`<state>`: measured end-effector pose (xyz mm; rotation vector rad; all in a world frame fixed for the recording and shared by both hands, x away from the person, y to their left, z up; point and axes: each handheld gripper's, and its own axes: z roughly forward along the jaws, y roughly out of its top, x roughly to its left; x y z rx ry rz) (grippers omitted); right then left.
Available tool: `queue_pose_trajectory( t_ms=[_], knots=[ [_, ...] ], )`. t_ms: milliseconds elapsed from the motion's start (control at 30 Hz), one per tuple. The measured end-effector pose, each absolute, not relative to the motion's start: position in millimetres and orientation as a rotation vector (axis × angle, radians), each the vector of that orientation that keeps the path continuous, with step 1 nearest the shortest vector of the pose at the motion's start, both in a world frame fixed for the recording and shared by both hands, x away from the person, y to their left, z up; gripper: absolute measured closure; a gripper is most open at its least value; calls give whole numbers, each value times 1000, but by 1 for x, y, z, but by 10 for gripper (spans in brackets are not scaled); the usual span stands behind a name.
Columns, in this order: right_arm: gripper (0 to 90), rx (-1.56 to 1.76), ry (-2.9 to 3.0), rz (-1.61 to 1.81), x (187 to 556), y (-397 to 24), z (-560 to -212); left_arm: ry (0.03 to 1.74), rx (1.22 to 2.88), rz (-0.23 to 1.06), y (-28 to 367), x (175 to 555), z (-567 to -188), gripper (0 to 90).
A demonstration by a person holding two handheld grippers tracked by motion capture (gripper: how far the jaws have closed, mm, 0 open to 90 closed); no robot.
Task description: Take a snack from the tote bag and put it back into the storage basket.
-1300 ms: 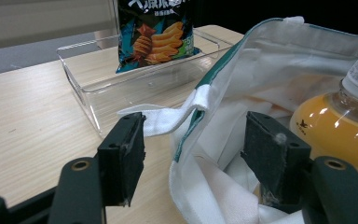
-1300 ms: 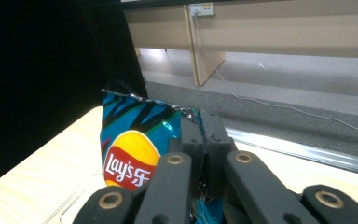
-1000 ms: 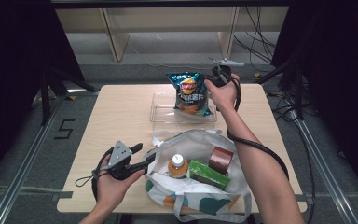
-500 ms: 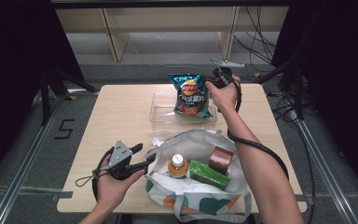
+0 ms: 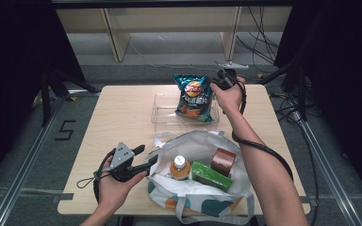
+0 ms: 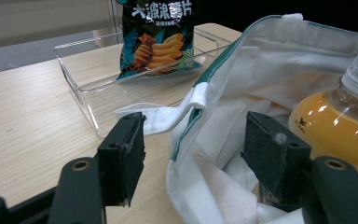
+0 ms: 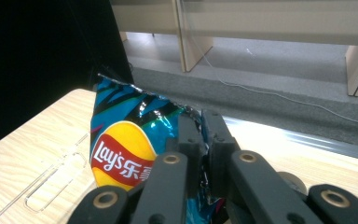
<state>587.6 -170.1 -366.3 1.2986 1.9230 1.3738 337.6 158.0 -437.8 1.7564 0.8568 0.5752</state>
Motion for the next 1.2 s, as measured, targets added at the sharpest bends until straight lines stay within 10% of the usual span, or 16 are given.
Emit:
queue_pose_trajectory(
  t_ms=[1200],
  knots=[
    [793, 1287, 1898, 1293, 587, -183, -368, 859, 1754, 573, 158, 337, -438, 379]
  ],
)
